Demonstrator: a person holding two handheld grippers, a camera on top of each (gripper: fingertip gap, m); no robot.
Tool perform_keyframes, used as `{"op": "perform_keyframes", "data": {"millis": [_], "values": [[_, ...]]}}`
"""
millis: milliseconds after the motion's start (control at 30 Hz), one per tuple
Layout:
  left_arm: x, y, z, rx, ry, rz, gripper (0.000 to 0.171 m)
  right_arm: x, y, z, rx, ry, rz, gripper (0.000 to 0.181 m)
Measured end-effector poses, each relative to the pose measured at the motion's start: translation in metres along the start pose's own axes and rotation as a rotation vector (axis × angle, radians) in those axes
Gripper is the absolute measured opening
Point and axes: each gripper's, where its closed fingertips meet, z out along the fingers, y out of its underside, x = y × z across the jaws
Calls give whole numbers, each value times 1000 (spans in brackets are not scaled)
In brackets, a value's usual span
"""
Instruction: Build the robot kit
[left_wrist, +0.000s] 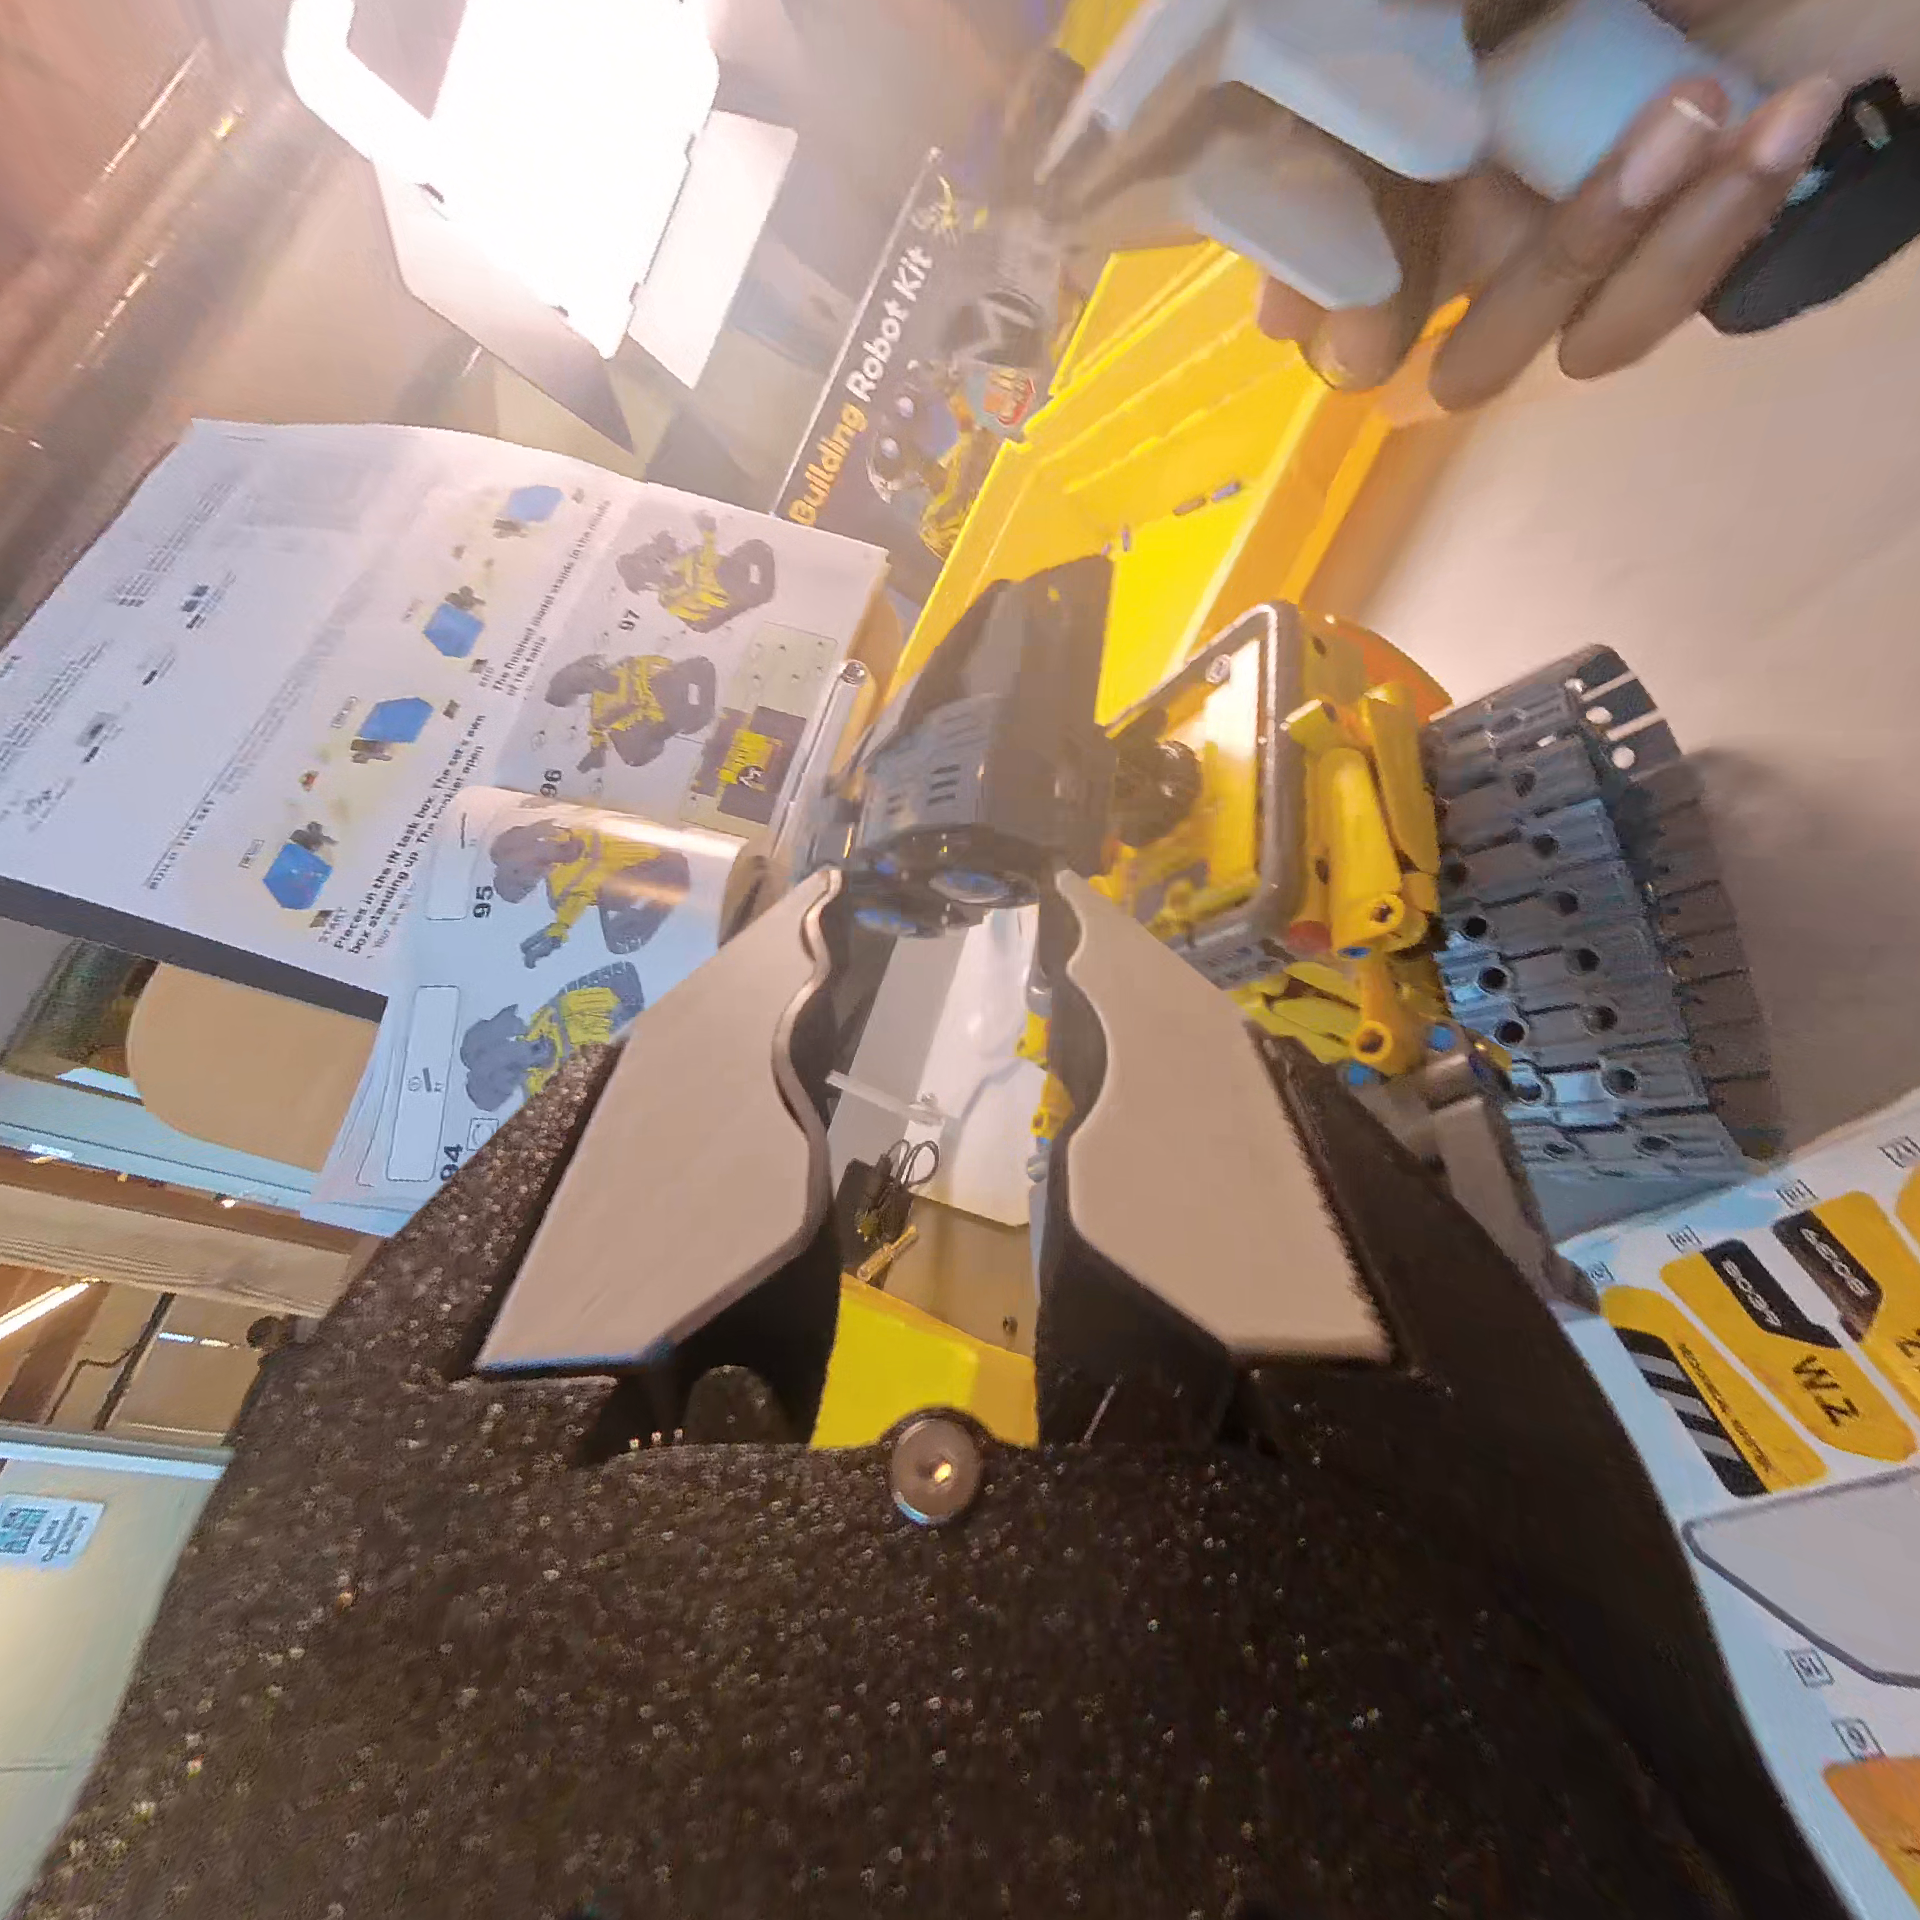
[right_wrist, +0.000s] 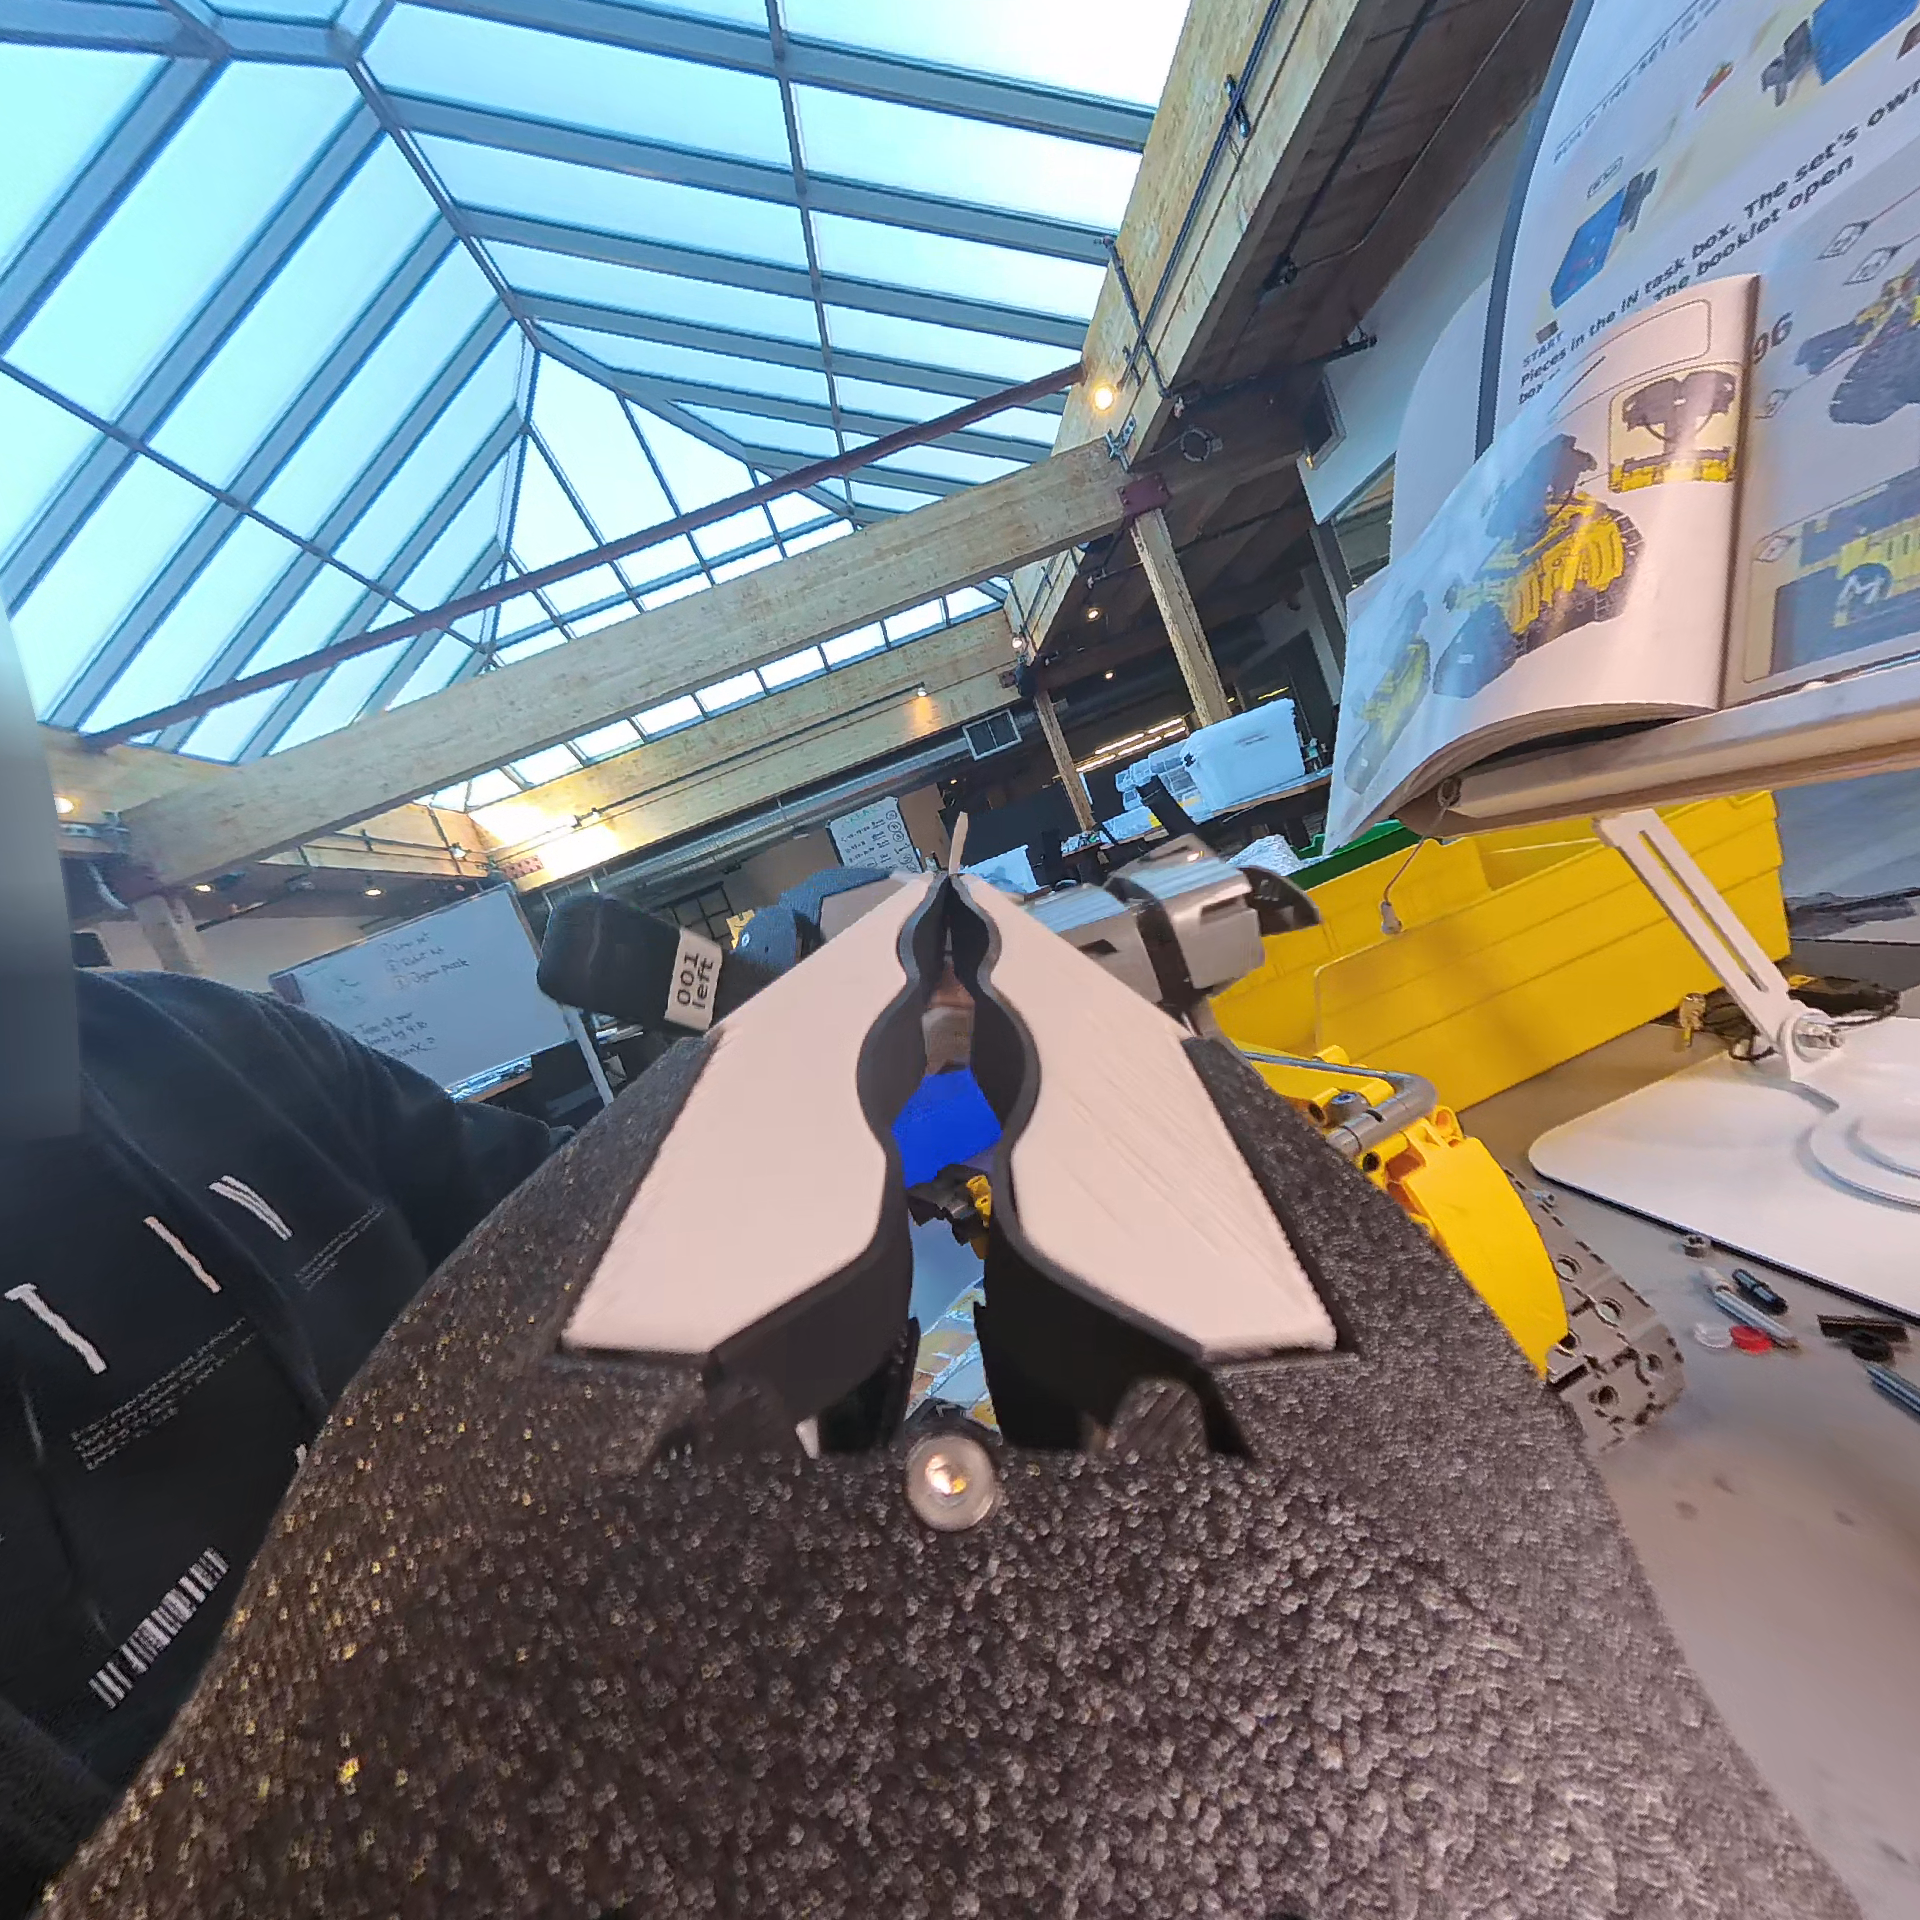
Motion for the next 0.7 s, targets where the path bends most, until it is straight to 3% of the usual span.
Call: {"op": "perform_keyframes", "data": {"millis": [300, 500, 700], "values": [[-5, -10, 16, 57, 108, -69, 33, 3, 12, 2, -24, -2, 28, 0], [9, -23, 18, 129, 236, -243, 36, 7, 14, 1, -19, 5, 66, 0], [17, -35, 23, 185, 216, -114, 44, 11, 5, -3, 19, 13, 88, 0]]}}
